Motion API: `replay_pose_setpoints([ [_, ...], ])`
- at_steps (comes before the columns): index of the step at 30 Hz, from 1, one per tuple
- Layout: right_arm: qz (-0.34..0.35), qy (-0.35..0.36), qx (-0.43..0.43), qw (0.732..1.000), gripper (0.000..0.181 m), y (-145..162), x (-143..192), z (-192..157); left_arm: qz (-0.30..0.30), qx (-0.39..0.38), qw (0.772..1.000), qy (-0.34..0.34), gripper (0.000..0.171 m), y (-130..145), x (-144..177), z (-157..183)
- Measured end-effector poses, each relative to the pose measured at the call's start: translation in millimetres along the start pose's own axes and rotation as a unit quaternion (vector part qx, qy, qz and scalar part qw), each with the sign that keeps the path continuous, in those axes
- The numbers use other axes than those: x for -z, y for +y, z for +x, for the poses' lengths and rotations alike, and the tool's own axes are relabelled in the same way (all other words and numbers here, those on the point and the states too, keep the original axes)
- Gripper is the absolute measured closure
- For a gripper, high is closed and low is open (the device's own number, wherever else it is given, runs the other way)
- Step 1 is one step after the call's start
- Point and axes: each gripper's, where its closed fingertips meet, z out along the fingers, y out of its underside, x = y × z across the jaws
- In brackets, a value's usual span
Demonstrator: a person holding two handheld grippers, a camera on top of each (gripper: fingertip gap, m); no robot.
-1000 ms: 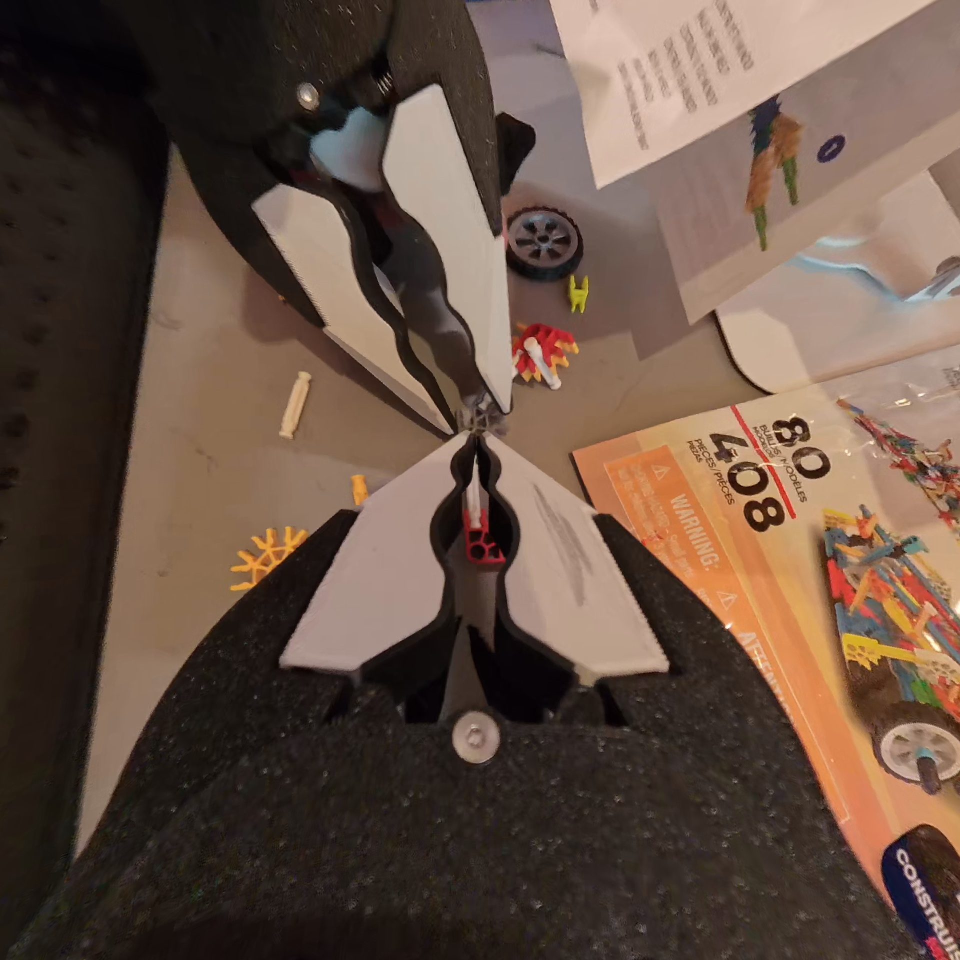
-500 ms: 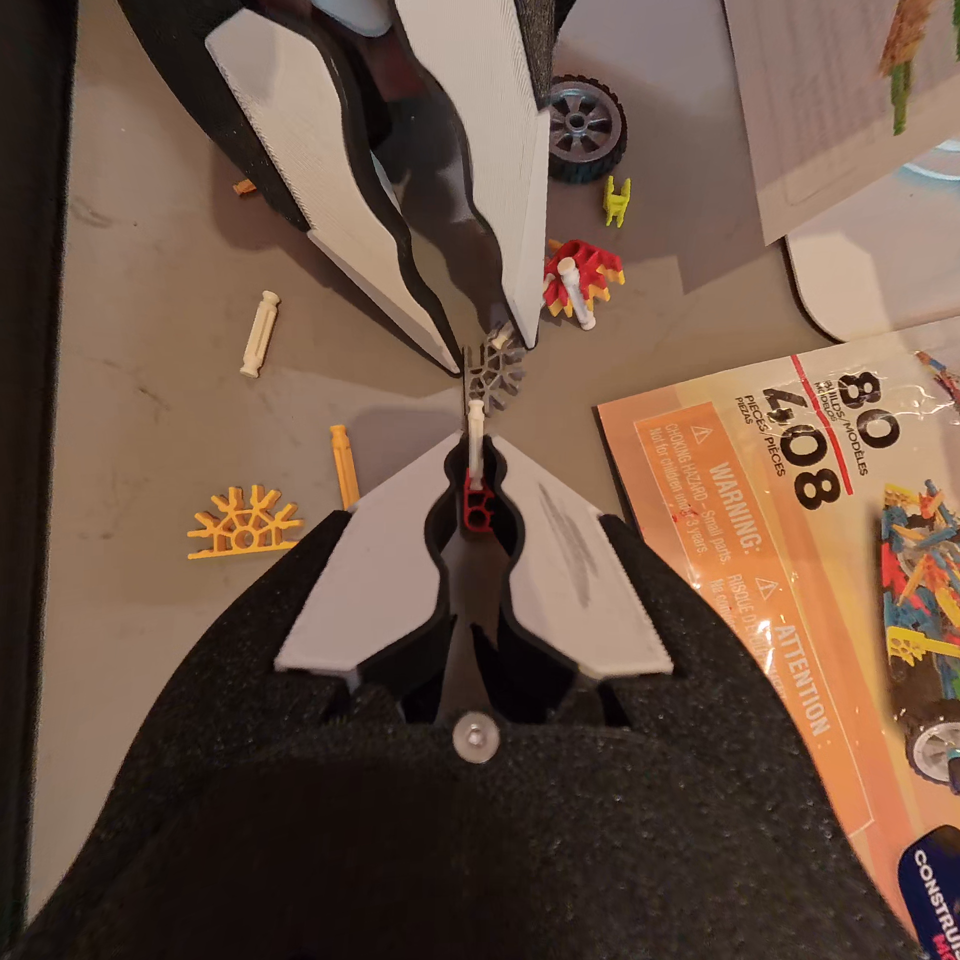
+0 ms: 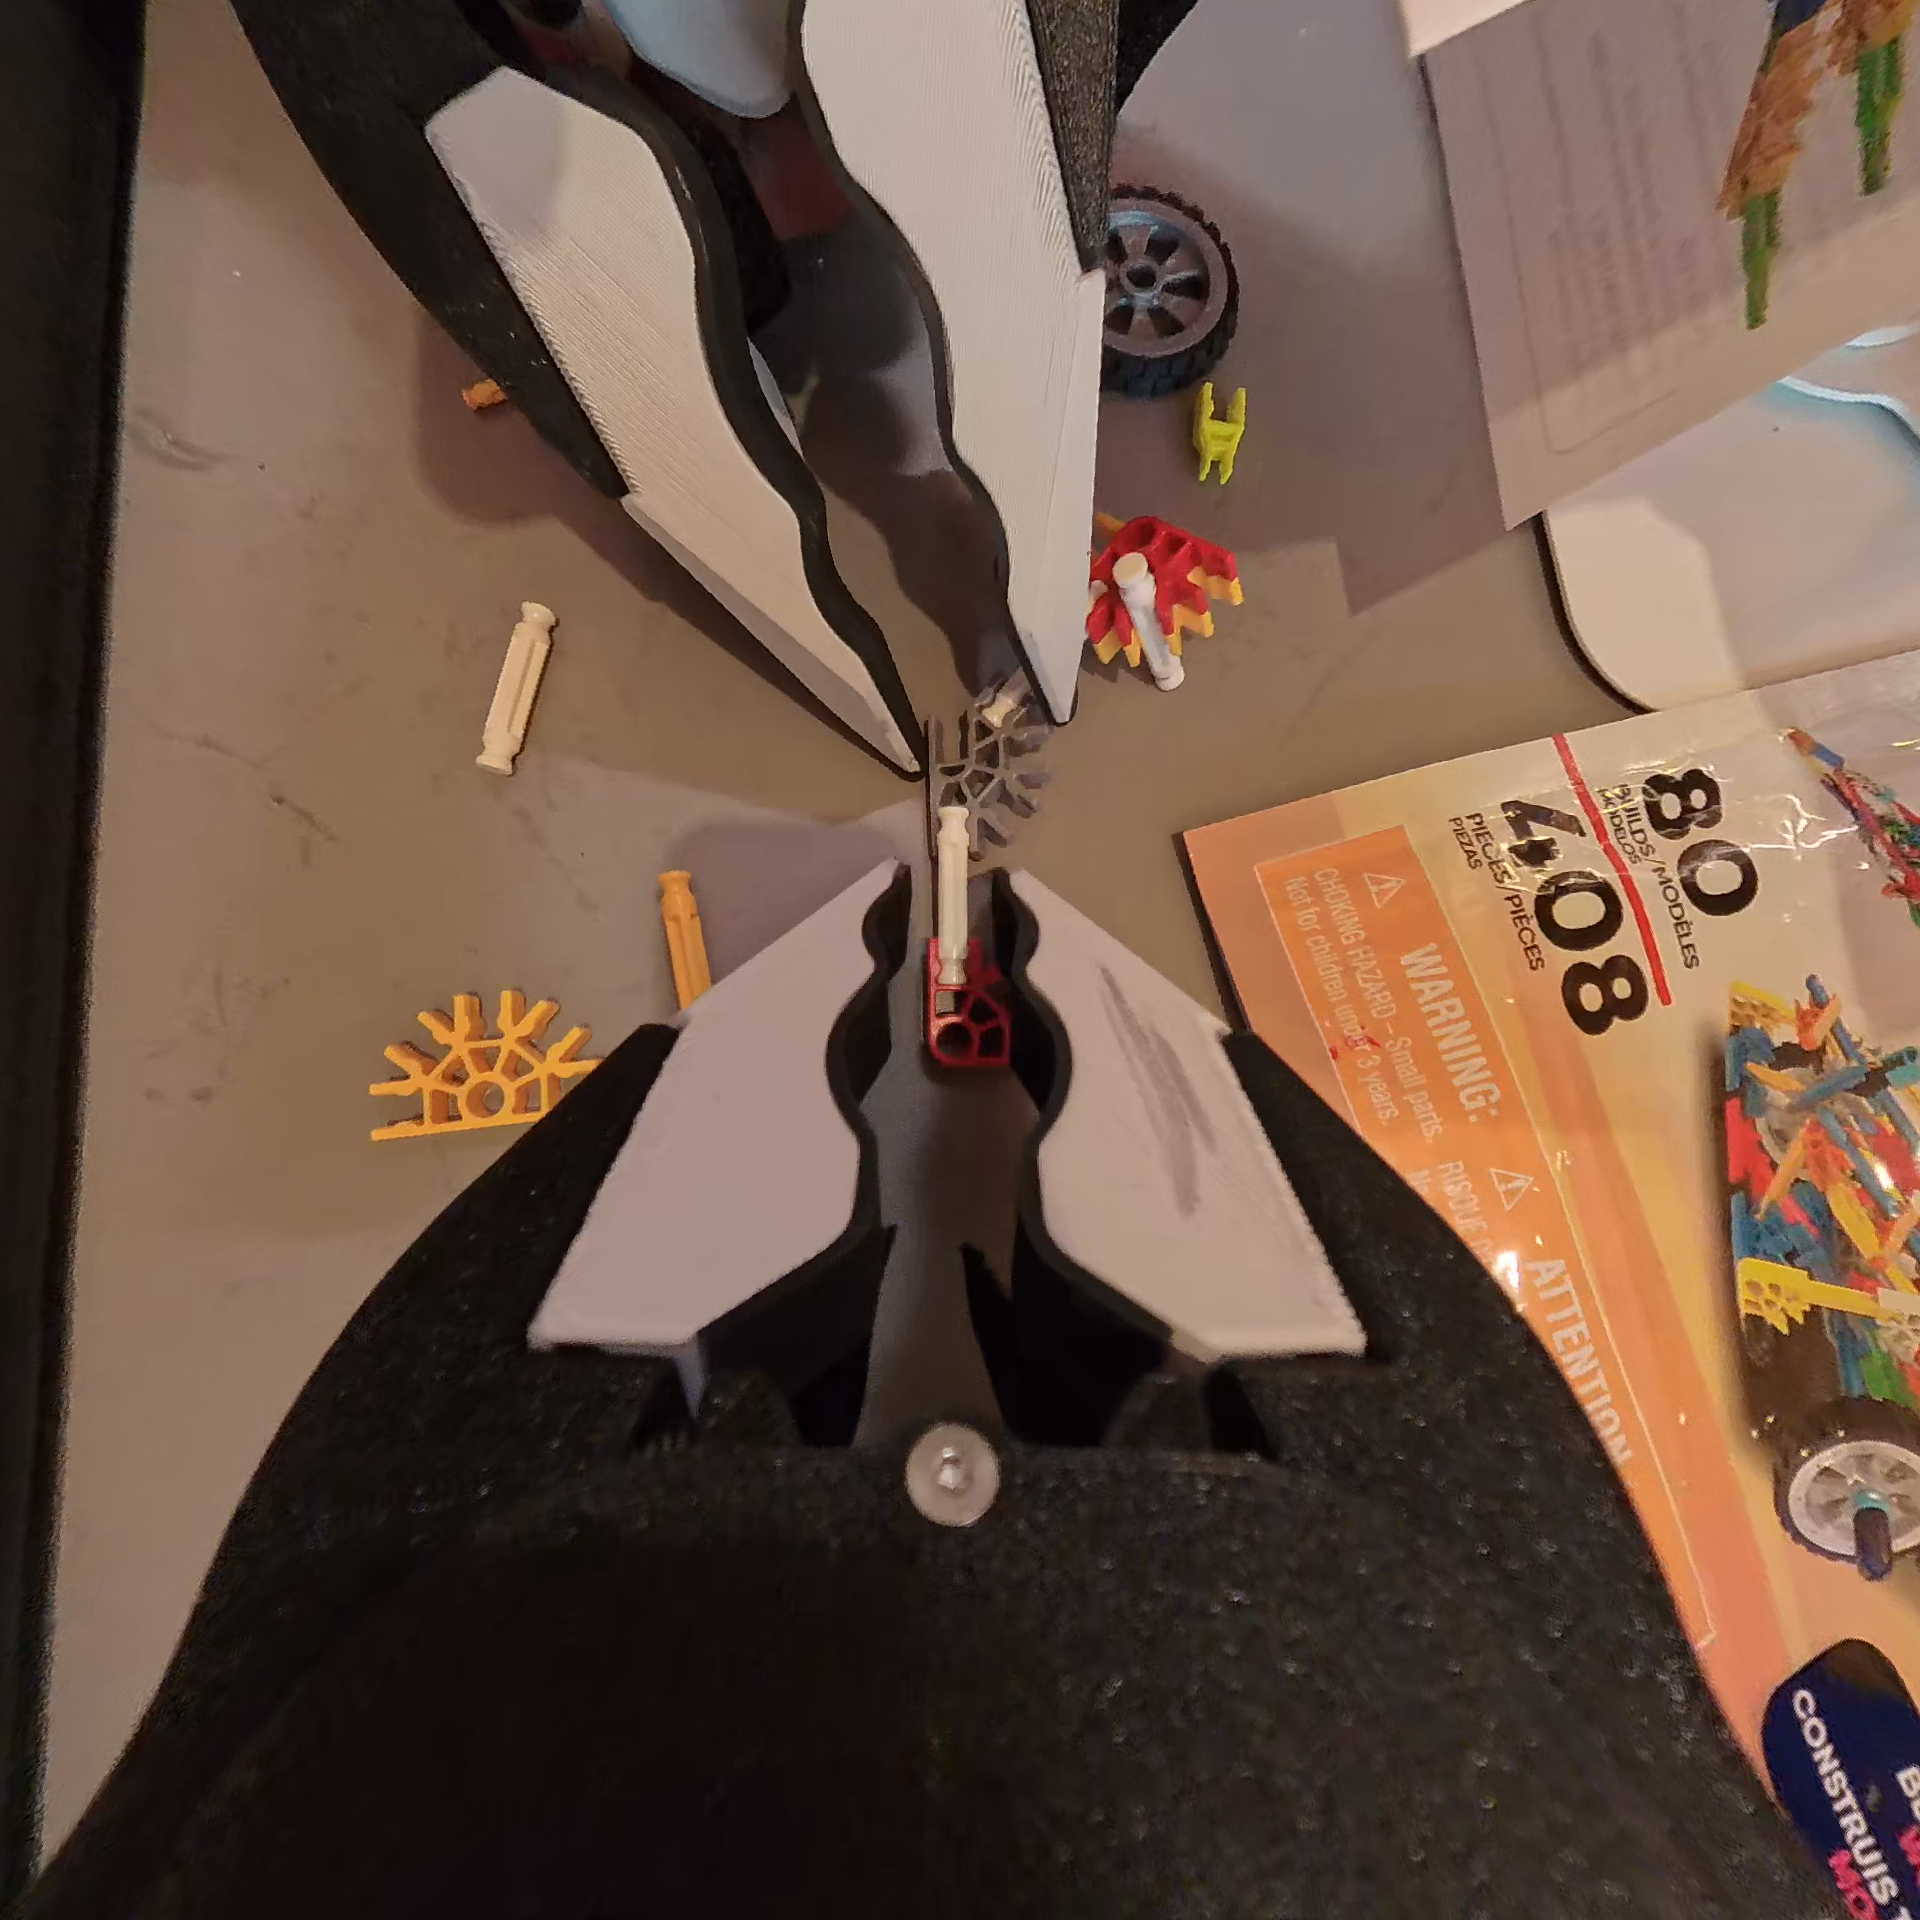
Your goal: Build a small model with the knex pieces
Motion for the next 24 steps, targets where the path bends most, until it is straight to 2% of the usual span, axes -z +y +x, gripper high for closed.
replay_pose_setpoints([
  [3, 0.018, 0.005, -0.003, 1.0, 0.166, -7, 5, 3, 0.016, 0.0, 1.0, -0.008, 0.15, -7, 3, -2],
  [6, 0.014, 0.011, 0.001, 1.0, 0.18, -7, 3, 3, 0.034, -0.001, 0.999, -0.007, 0.156, -17, 4, -1],
  [15, 0.014, 0.007, -0.013, 1.0, 0.181, -6, 1, 4, 0.019, -0.017, 1.0, 0.0, 0.171, -14, -4, 6],
  [24, 0.008, 0.004, -0.025, 1.0, 0.181, -5, 0, 4, 0.01, -0.014, 1.0, 0.002, 0.171, -14, -5, 6],
])
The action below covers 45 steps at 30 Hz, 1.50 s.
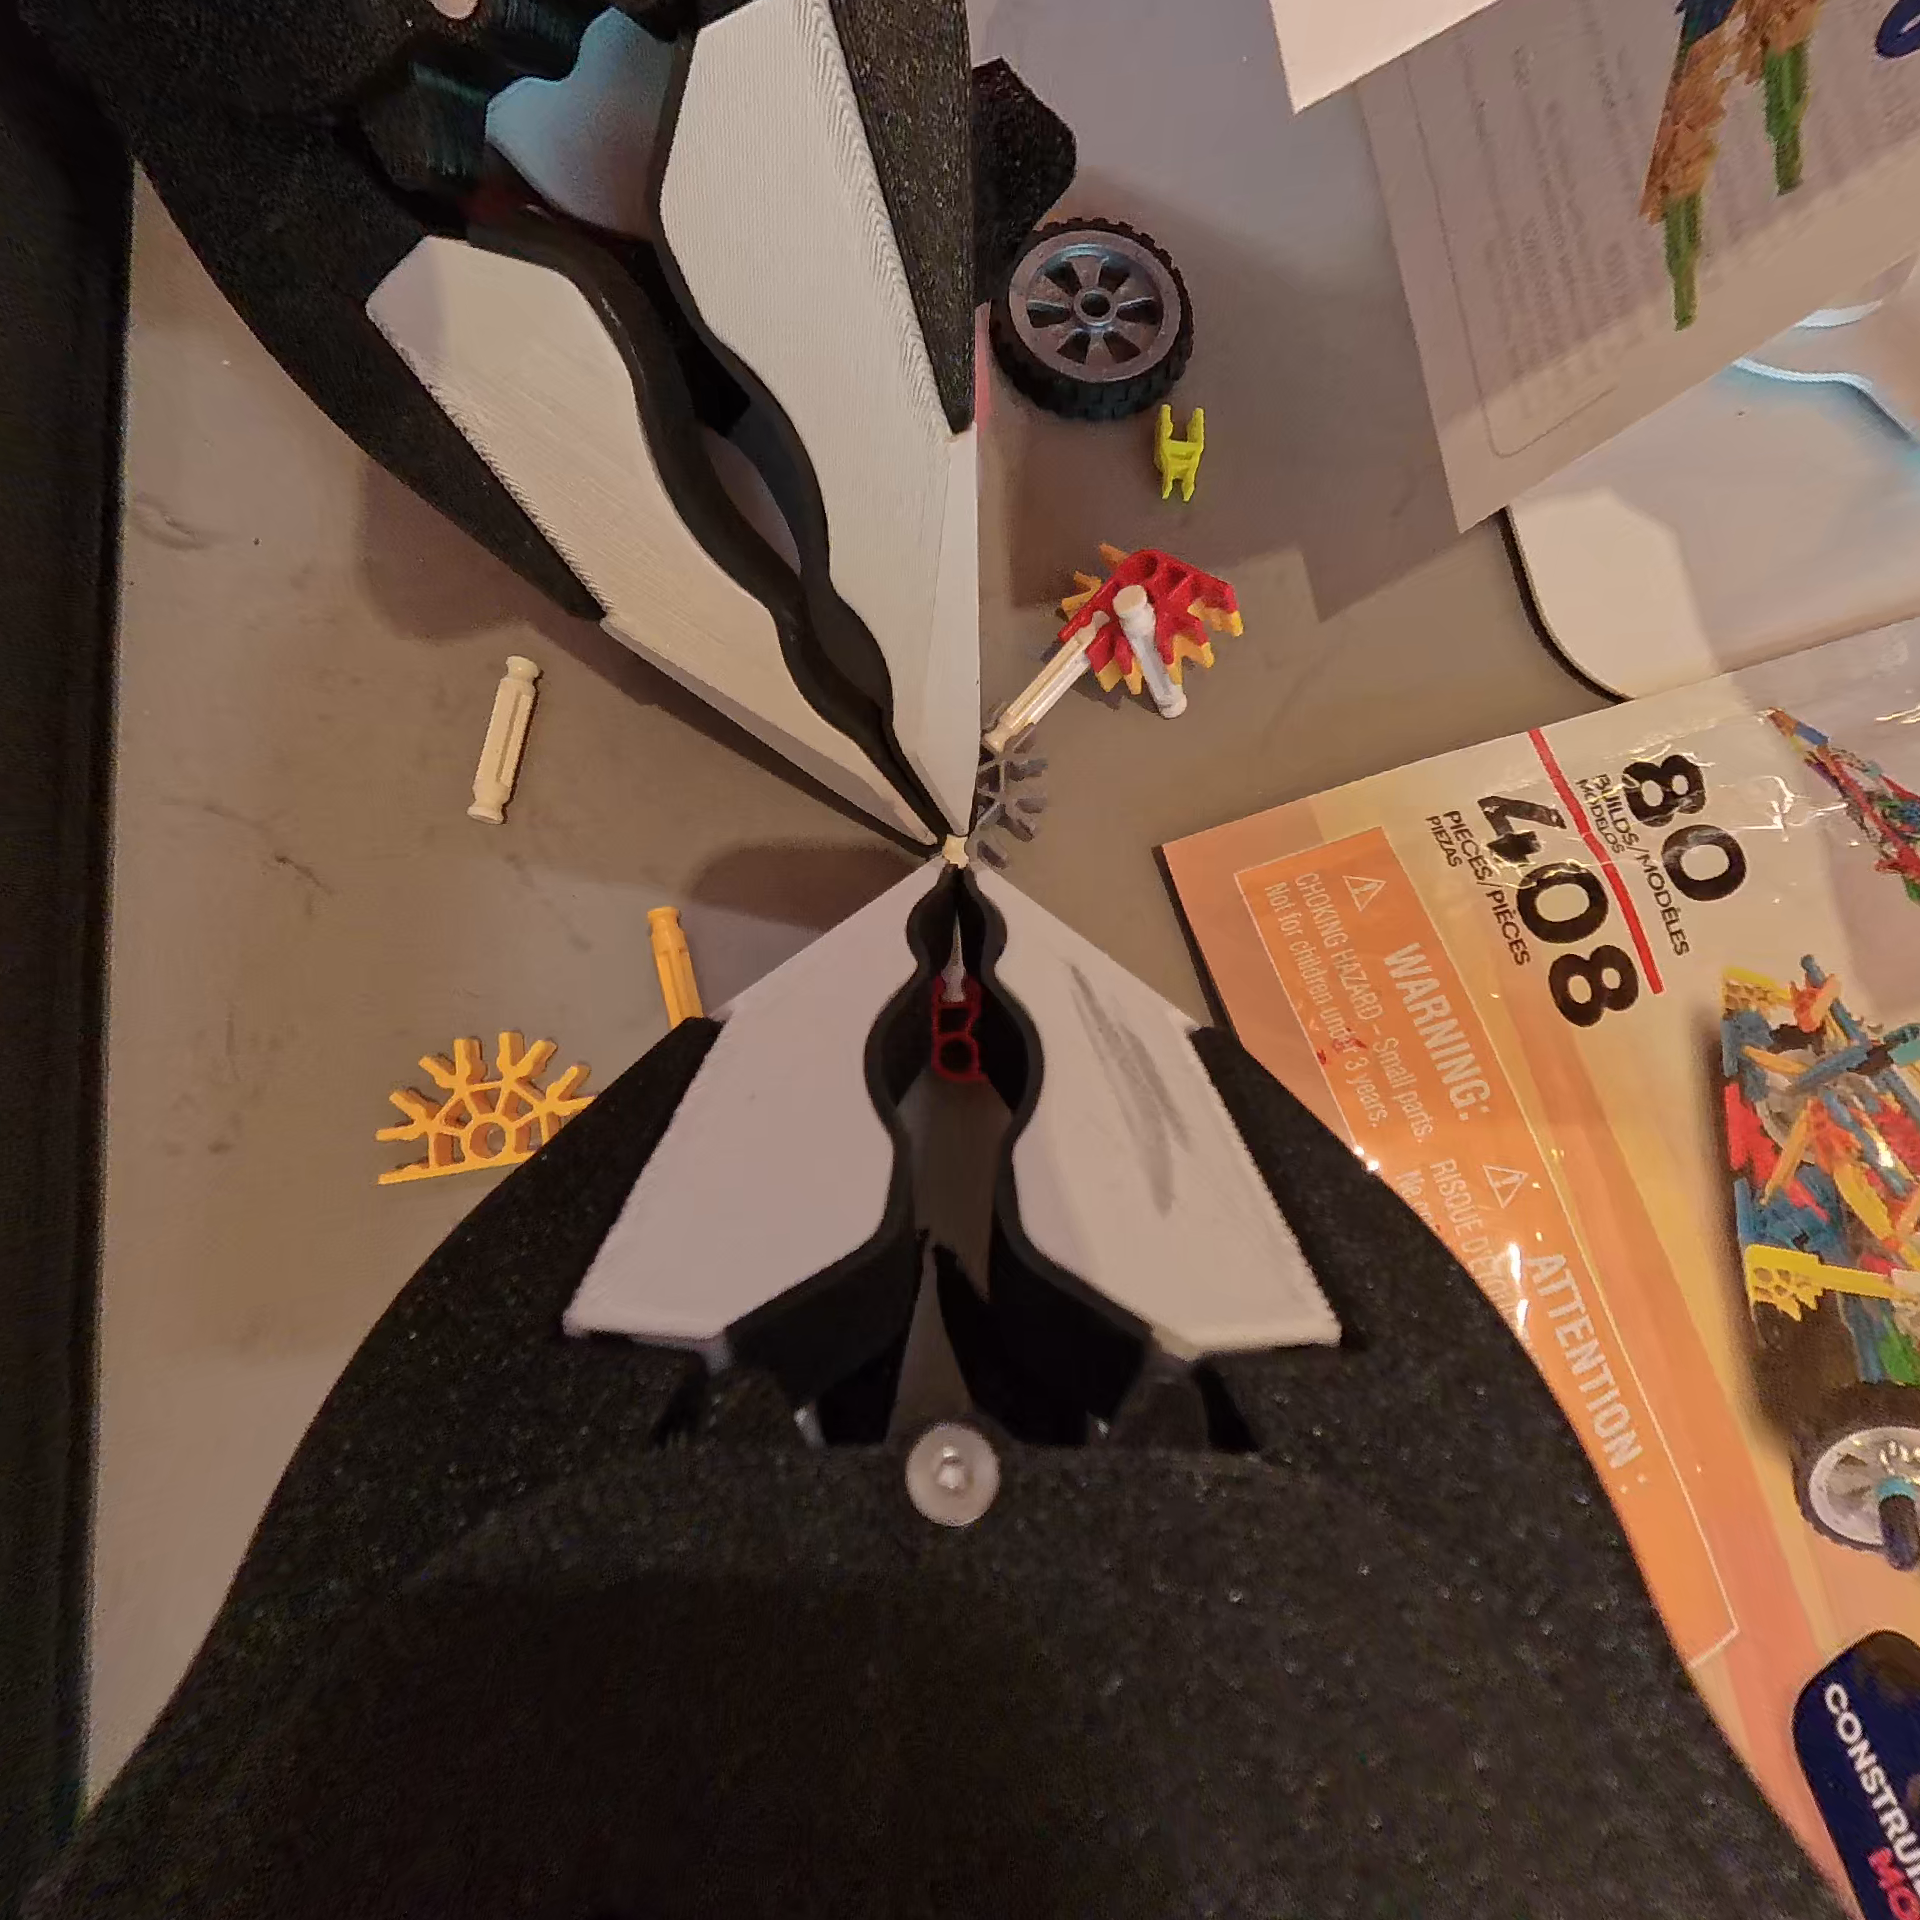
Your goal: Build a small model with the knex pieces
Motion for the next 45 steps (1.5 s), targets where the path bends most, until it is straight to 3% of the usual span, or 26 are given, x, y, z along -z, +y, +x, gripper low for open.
replay_pose_setpoints([
  [12, -0.016, 0.003, -0.003, 1.0, 0.181, 2, -2, 1, -0.011, 0.026, 0.999, 0.02, 0.171, 1, -3, 1],
  [18, 0.034, -0.007, -0.011, 0.999, 0.179, -9, 10, 2, -0.003, 0.014, 1.0, -0.013, 0.164, 5, 4, -12],
  [22, 0.057, 0.008, -0.024, 0.998, 0.17, -9, 25, 14, 0.039, 0.043, 0.998, -0.022, 0.159, -1, 19, -24],
  [29, -0.001, 0.0, -0.01, 1.0, 0.159, 10, 9, 7, 0.003, 0.03, 1.0, -0.008, 0.143, 11, 10, -17],
  [36, -0.013, -0.001, 0.014, 1.0, 0.166, 10, 1, 1, -0.012, 0.036, 0.999, -0.005, 0.138, 13, 0, -15],
  [45, 0.065, -0.006, -0.002, 0.998, 0.167, -14, 21, 5, -0.014, -0.007, 0.999, -0.052, 0.136, 14, 7, -26],
])
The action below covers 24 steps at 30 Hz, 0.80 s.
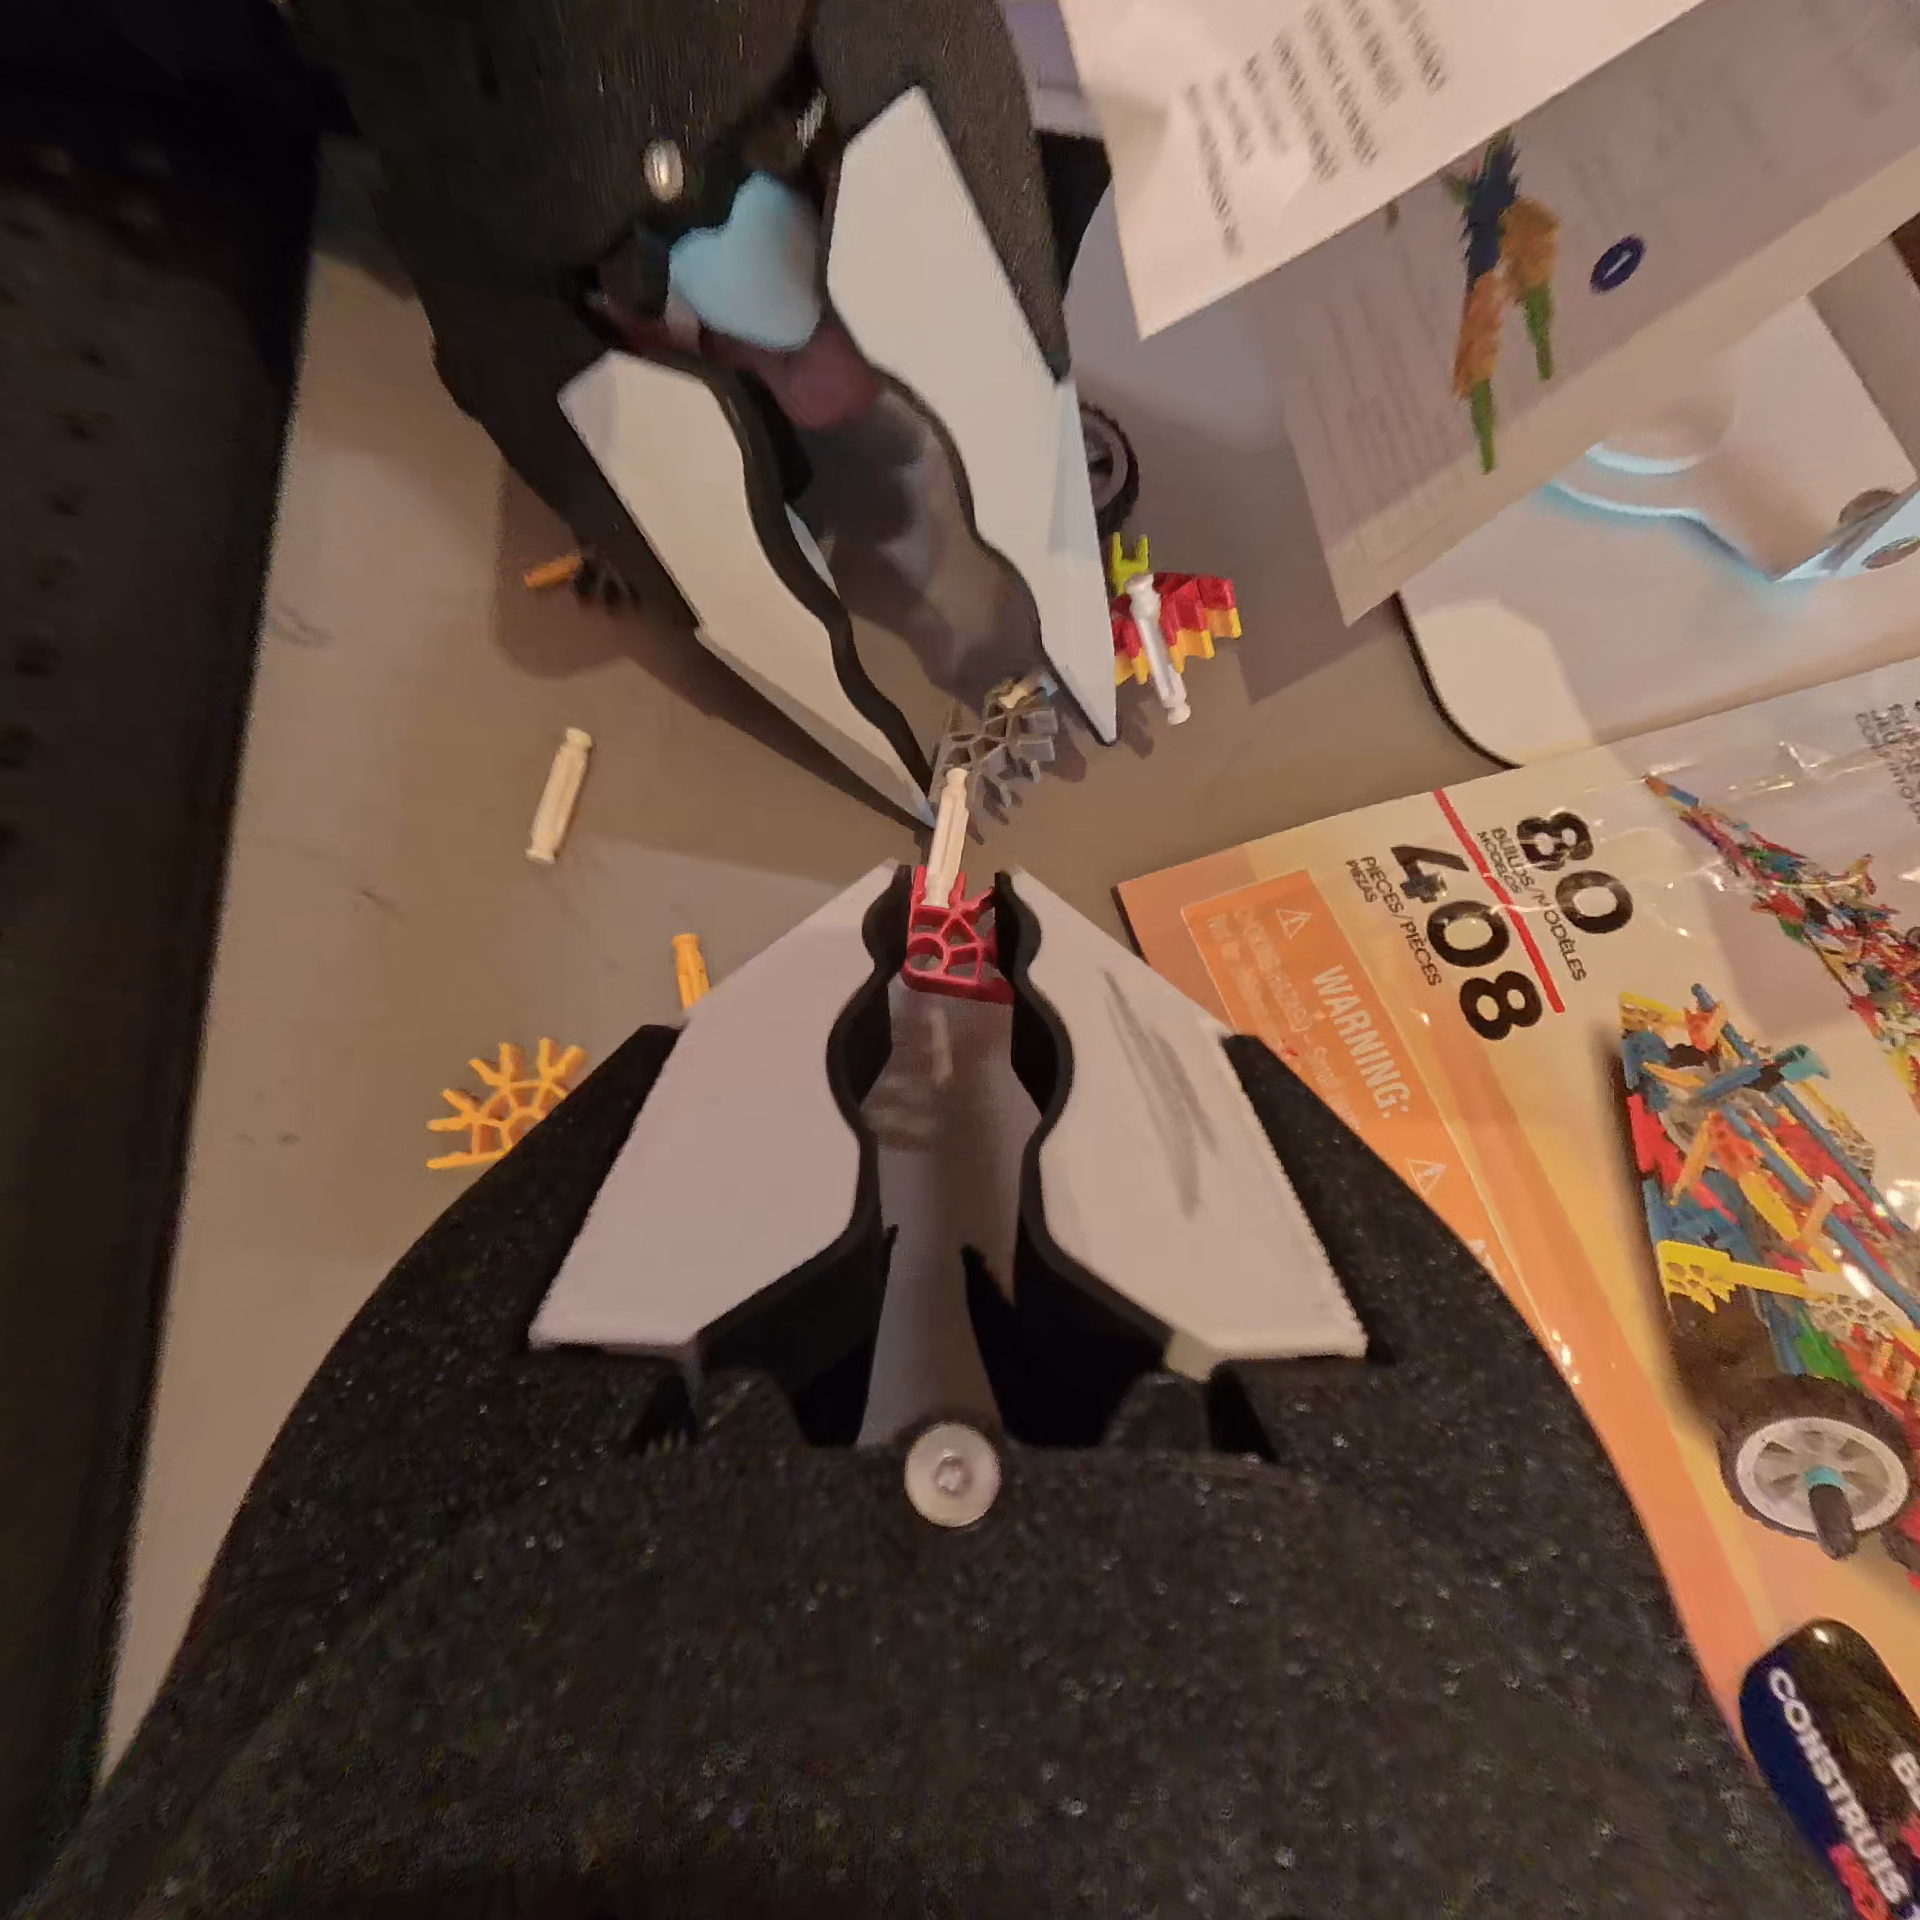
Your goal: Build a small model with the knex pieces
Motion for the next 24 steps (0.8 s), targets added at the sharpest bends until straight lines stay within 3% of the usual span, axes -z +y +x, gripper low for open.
replay_pose_setpoints([
  [11, 0.09, -0.016, -0.085, 0.992, 0.167, -26, 19, 10, 0.021, -0.103, 0.979, -0.177, 0.149, -21, 12, -37],
  [17, 0.143, -0.024, -0.11, 0.983, 0.167, -41, 30, 14, 0.069, -0.06, 0.976, -0.199, 0.158, -34, 25, -48],
  [24, 0.172, -0.01, -0.119, 0.978, 0.167, -50, 34, 19, 0.083, -0.008, 0.977, -0.198, 0.16, -34, 25, -52],
])
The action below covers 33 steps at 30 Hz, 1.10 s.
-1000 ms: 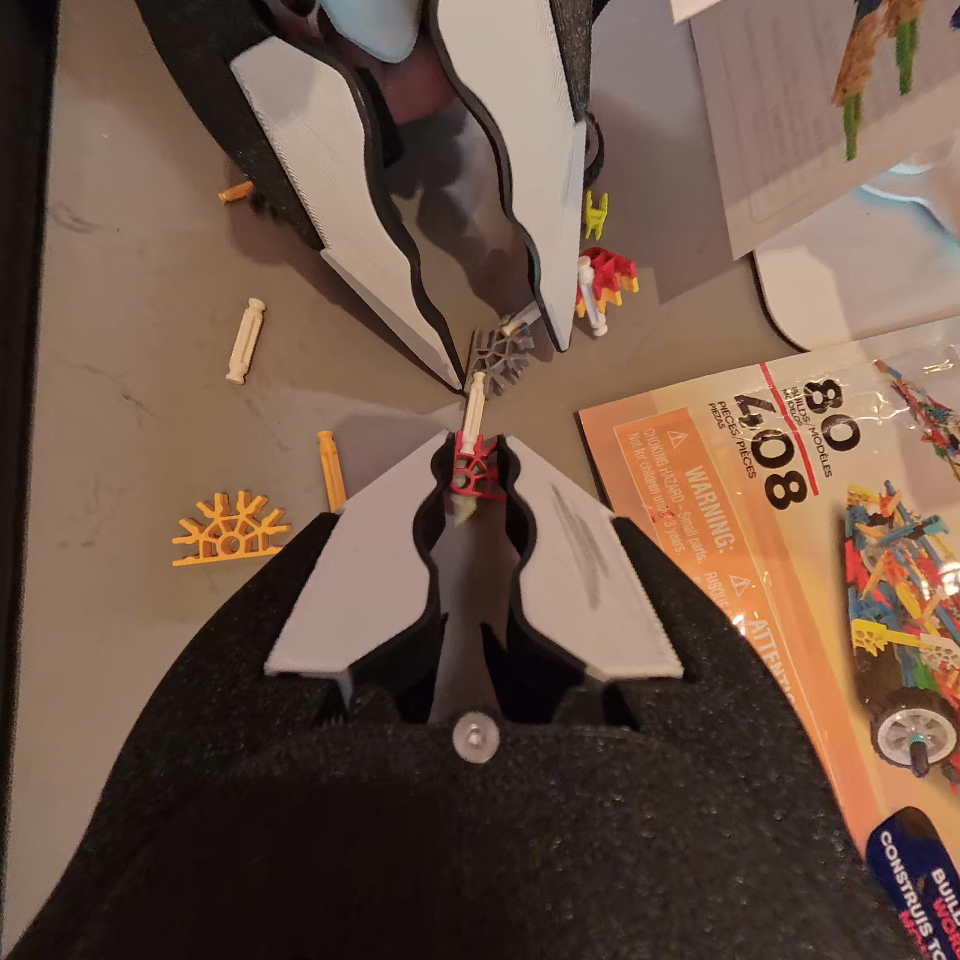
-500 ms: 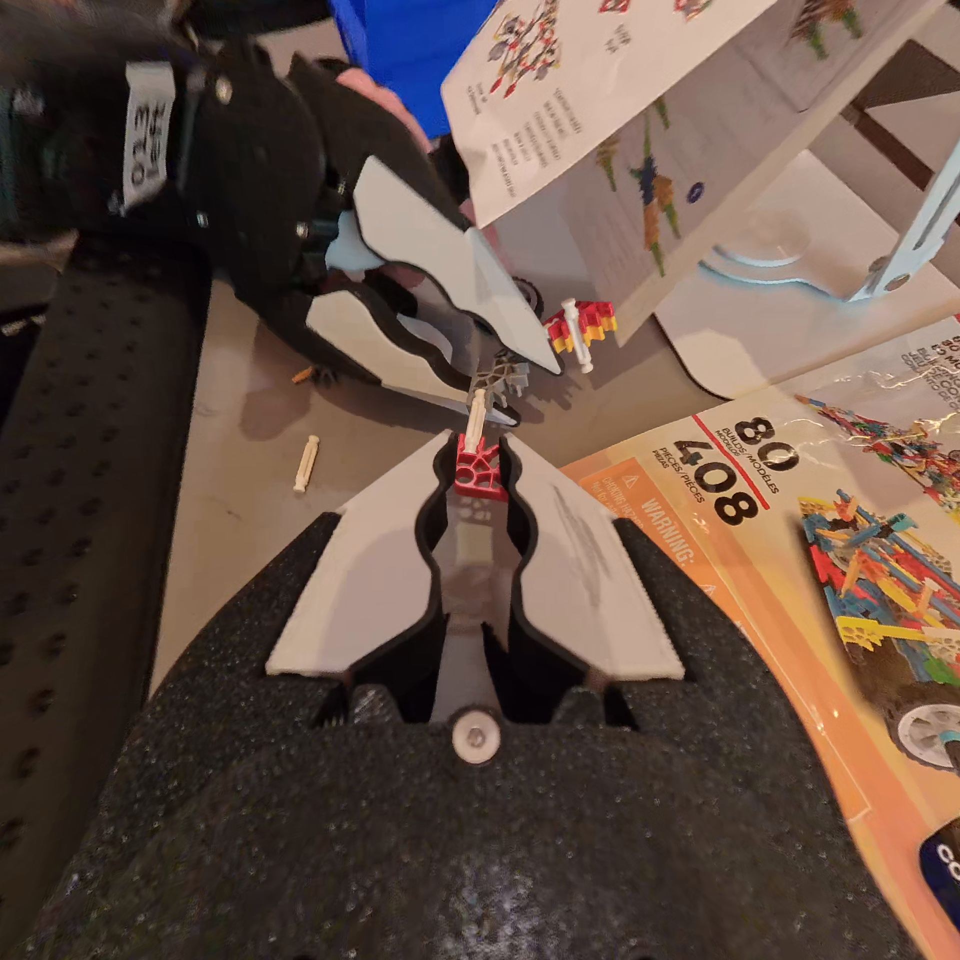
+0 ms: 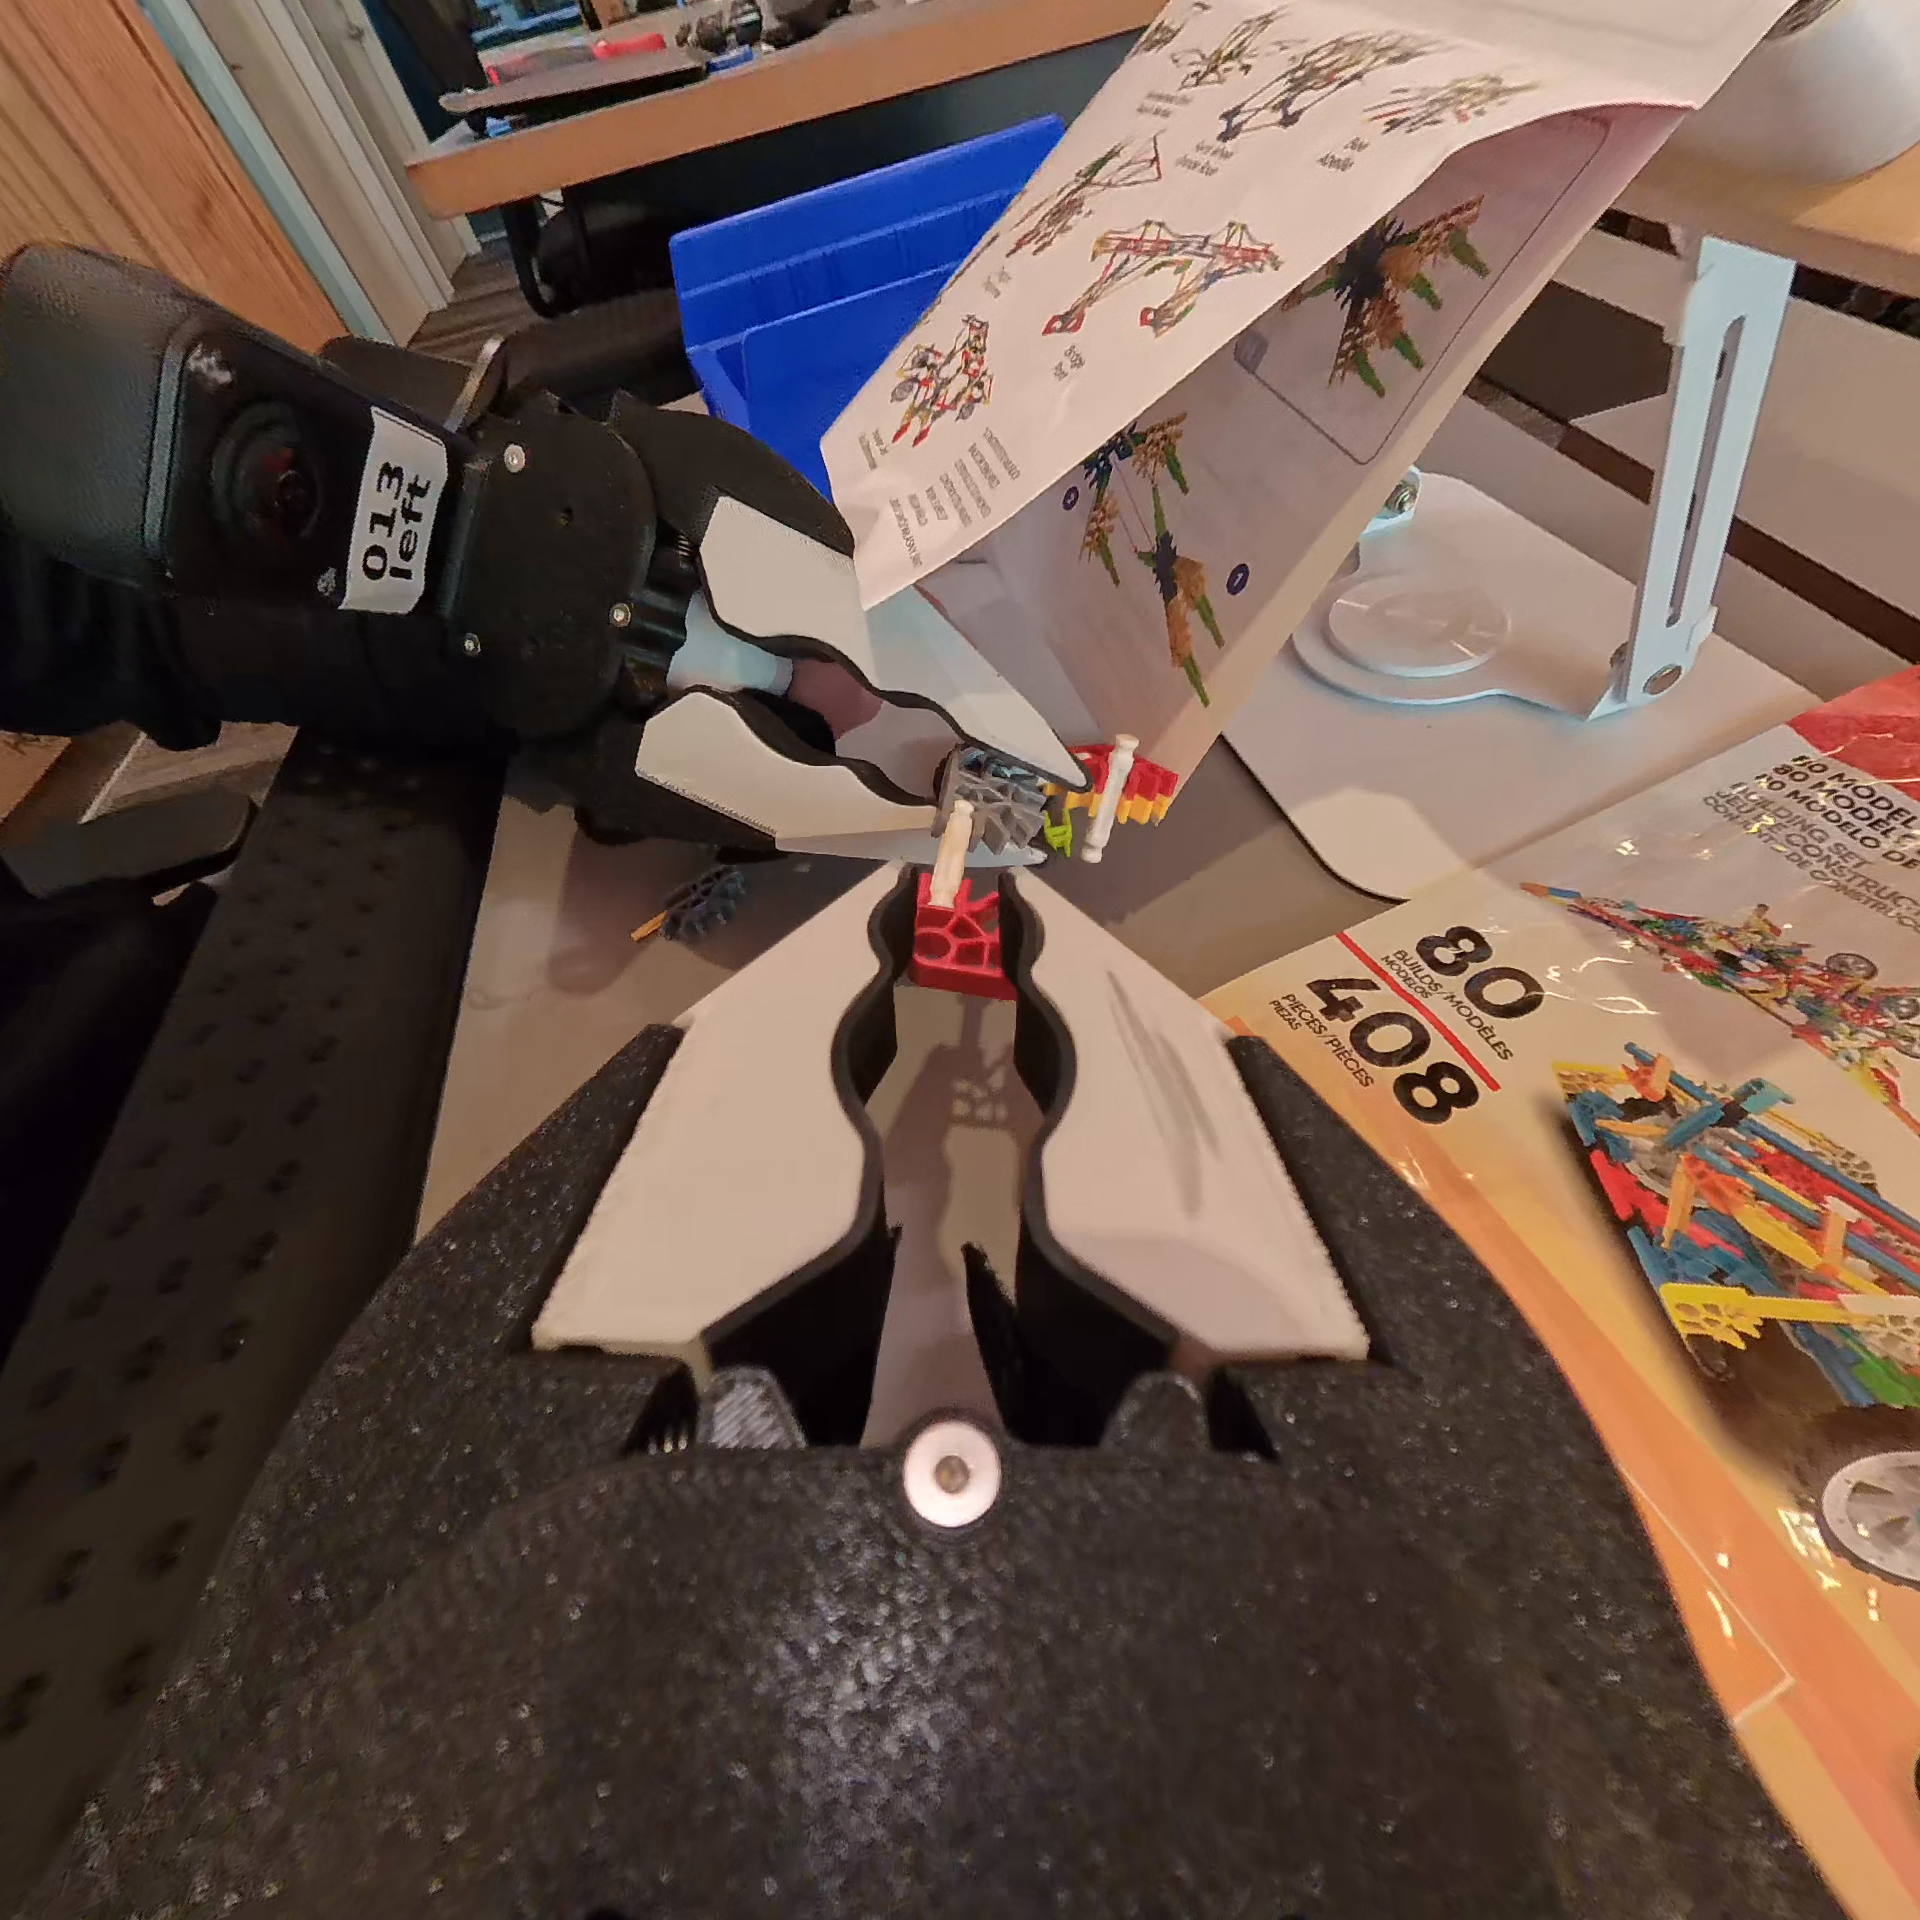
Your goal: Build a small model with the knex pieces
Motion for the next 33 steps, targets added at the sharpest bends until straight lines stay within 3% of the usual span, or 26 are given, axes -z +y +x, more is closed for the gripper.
replay_pose_setpoints([
  [9, 0.027, 0.029, 0.017, 0.999, 0.168, -12, -1, 3, 0.007, 0.092, 0.995, 0.025, 0.16, 0, -2, -3],
  [13, 0.014, 0.025, 0.029, 0.999, 0.16, -8, 1, 1, 0.002, -0.017, 1.0, 0.009, 0.165, -1, -2, 7],
  [15, -0.02, 0.052, 0.081, 0.995, 0.153, -1, 2, 3, -0.012, -0.073, 0.997, -0.003, 0.167, 0, -3, 10],
  [22, -0.141, 0.174, 0.295, 0.929, 0.155, 21, -7, 19, -0.052, -0.035, 0.996, 0.057, 0.166, 14, -7, 21],
  [24, -0.158, 0.195, 0.332, 0.909, 0.159, 24, -9, 22, -0.062, -0.057, 0.994, 0.063, 0.166, 17, -7, 23],
  [30, -0.18, 0.209, 0.383, 0.881, 0.172, 29, -16, 22, -0.076, -0.083, 0.992, 0.065, 0.166, 19, -7, 27],
  [33, -0.173, 0.218, 0.373, 0.885, 0.175, 25, -17, 24, -0.074, -0.036, 0.995, 0.063, 0.166, 18, -8, 20],
])
